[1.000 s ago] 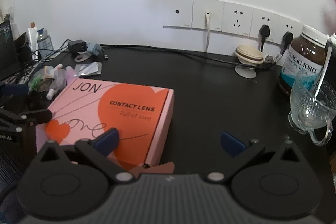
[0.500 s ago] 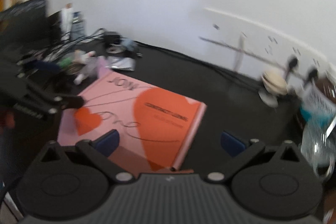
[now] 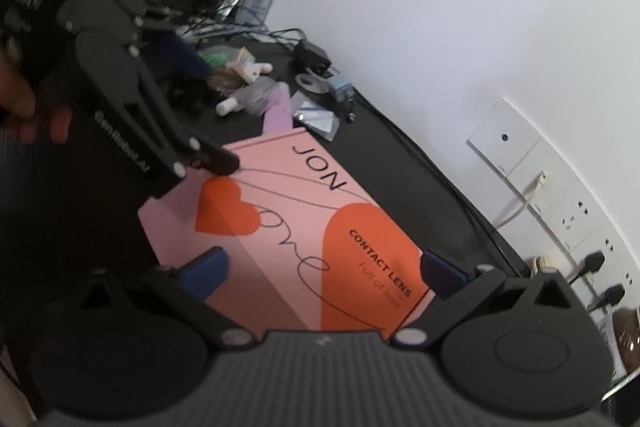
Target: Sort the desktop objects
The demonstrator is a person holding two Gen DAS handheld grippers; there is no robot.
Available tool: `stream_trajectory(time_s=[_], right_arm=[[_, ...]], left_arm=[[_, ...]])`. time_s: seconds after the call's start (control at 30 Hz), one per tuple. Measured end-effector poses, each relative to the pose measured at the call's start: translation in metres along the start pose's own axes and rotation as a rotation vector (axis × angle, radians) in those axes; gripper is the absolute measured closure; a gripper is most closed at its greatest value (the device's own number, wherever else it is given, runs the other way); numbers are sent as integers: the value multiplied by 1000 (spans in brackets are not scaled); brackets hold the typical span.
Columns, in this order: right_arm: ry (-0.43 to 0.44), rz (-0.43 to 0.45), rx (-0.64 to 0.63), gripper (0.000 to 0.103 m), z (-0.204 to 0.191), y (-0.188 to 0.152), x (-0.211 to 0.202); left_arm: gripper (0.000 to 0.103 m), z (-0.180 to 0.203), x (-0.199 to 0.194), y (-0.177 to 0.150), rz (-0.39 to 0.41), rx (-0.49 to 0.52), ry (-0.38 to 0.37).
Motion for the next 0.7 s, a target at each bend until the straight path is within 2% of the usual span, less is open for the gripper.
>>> stream_trajectory(time_s=[0.47, 0.7], right_arm=[[17, -70, -10, 1, -9, -16, 19], [-32, -92, 19, 1, -11, -22, 26]], left_arm=[[0, -1, 0, -1, 1, -8, 3], [0, -1, 0, -2, 4, -9, 7]])
Point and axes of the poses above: each gripper's, at about its wrist camera, not at the fingertips, and x roughly the way its jaws point, z to its right, y to its top, the point moved 7 cm from there along x, roughly the way its jaws point, and after that the axes turned 6 degrees about -z, right-handed, at the moved point
